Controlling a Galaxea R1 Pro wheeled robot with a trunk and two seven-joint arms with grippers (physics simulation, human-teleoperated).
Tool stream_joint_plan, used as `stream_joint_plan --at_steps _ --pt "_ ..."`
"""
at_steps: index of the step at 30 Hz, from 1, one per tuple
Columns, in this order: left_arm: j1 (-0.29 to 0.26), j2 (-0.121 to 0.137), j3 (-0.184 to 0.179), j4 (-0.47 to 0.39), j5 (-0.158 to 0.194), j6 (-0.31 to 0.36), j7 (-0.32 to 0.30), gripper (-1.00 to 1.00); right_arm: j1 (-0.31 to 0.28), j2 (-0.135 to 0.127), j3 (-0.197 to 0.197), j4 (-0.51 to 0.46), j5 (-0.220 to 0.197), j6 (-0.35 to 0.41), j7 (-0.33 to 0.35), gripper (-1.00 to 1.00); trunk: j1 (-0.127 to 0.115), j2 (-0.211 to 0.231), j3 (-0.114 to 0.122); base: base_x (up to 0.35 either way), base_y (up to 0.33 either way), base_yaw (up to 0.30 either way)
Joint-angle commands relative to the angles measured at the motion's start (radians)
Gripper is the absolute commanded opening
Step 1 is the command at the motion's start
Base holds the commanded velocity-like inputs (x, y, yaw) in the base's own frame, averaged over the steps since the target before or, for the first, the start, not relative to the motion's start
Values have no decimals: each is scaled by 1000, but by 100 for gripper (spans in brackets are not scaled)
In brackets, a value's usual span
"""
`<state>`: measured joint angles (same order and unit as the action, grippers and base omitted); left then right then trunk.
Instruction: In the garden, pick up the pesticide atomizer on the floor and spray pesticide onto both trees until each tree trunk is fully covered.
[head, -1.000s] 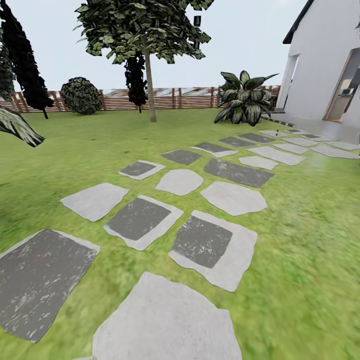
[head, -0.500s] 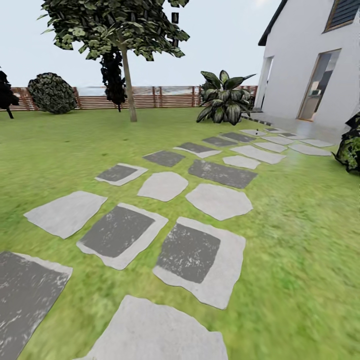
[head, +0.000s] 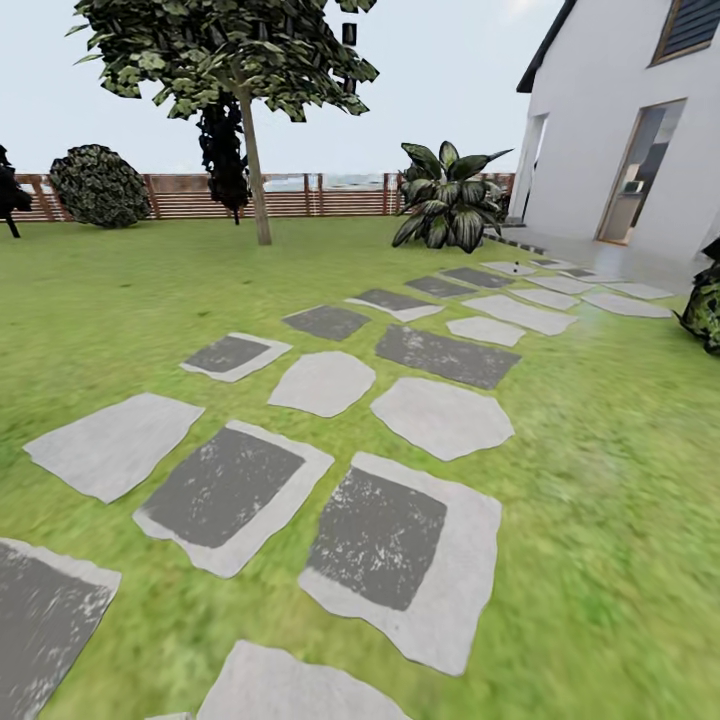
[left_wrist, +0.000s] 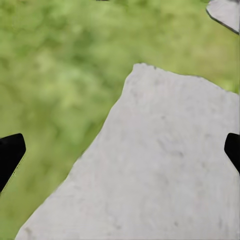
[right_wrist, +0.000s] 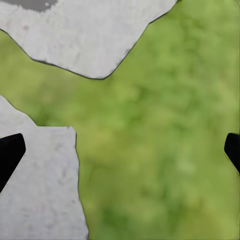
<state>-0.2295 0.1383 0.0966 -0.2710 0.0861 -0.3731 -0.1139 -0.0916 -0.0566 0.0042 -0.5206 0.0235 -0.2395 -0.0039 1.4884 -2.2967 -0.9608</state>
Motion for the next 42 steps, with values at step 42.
stream_joint_plan --at_steps 42 --pt "-1 0 6 1 9 -1 -10 100 0 0 -4 1 1 -3 -1 100 0 0 2 340 0 -64"
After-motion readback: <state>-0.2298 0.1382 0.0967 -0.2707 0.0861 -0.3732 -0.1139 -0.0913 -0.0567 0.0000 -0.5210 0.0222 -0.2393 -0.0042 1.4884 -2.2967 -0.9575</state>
